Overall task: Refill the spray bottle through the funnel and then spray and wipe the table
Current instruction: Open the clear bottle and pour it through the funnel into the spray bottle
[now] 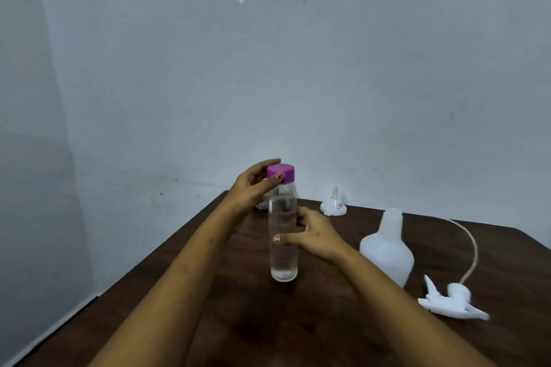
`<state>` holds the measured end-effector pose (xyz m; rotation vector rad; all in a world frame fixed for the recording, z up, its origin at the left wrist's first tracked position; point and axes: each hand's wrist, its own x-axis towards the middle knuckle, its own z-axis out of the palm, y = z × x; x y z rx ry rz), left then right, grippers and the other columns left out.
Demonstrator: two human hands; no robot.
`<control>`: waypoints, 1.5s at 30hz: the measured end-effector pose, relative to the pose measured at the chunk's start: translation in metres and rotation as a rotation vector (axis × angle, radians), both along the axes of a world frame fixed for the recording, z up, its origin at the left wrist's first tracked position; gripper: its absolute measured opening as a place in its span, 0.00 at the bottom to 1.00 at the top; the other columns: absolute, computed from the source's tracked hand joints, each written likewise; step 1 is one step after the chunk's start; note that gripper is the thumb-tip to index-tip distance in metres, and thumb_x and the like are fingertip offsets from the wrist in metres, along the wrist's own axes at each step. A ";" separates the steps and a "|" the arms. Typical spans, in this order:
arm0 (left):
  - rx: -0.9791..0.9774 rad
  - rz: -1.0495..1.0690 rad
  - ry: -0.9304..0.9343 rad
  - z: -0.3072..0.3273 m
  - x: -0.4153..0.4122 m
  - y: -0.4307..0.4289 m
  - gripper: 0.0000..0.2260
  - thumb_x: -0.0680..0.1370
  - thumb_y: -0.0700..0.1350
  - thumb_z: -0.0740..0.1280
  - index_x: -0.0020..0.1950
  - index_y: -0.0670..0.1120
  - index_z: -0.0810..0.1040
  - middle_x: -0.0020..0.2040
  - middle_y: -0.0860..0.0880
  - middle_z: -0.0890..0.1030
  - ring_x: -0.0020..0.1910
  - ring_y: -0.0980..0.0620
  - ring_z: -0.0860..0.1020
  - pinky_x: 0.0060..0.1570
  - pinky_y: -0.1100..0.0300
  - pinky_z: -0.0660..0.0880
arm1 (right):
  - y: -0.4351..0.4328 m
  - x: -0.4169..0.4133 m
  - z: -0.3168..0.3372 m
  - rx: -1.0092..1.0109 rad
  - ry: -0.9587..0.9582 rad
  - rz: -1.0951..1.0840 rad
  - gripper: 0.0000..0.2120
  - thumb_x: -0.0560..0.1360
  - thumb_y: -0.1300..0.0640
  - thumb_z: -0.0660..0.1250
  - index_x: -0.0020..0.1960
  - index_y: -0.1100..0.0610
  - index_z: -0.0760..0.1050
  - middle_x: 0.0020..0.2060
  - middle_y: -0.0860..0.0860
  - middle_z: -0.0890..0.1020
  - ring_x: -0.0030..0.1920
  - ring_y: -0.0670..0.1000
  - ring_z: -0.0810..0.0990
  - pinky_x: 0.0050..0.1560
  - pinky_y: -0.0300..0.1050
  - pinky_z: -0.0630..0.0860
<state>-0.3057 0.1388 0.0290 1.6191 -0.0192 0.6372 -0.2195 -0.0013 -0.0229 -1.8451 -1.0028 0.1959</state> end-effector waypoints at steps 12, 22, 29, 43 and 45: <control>-0.151 0.035 -0.074 -0.011 -0.020 -0.061 0.14 0.77 0.39 0.66 0.62 0.44 0.71 0.52 0.46 0.77 0.46 0.53 0.78 0.40 0.67 0.77 | -0.029 -0.033 -0.016 0.018 0.080 0.081 0.24 0.69 0.59 0.75 0.62 0.51 0.70 0.56 0.50 0.80 0.56 0.48 0.80 0.58 0.47 0.78; 0.023 0.413 -0.208 -0.025 0.009 -0.073 0.19 0.70 0.43 0.75 0.55 0.51 0.70 0.53 0.46 0.76 0.46 0.50 0.76 0.44 0.61 0.74 | -0.021 -0.033 -0.032 0.045 -0.014 -0.043 0.24 0.68 0.49 0.75 0.60 0.51 0.71 0.53 0.49 0.82 0.54 0.48 0.80 0.58 0.52 0.77; -0.009 0.551 -0.306 -0.032 0.010 -0.076 0.26 0.63 0.41 0.80 0.52 0.48 0.68 0.49 0.47 0.77 0.42 0.50 0.79 0.39 0.66 0.74 | -0.018 -0.039 -0.044 0.139 -0.075 -0.092 0.24 0.68 0.46 0.71 0.61 0.48 0.71 0.52 0.45 0.82 0.53 0.45 0.80 0.55 0.45 0.77; 0.033 0.634 -0.382 -0.037 0.012 -0.081 0.31 0.65 0.36 0.77 0.57 0.49 0.62 0.58 0.48 0.66 0.47 0.50 0.77 0.38 0.70 0.74 | -0.019 -0.039 -0.049 0.189 -0.063 -0.066 0.20 0.71 0.50 0.71 0.57 0.36 0.66 0.52 0.41 0.81 0.53 0.40 0.79 0.50 0.32 0.73; 0.023 0.612 -0.376 -0.036 0.011 -0.082 0.31 0.65 0.35 0.77 0.60 0.47 0.61 0.59 0.48 0.65 0.45 0.50 0.78 0.38 0.69 0.75 | -0.020 -0.040 -0.049 0.192 -0.057 -0.065 0.20 0.71 0.50 0.71 0.58 0.37 0.67 0.52 0.41 0.80 0.53 0.39 0.78 0.49 0.29 0.72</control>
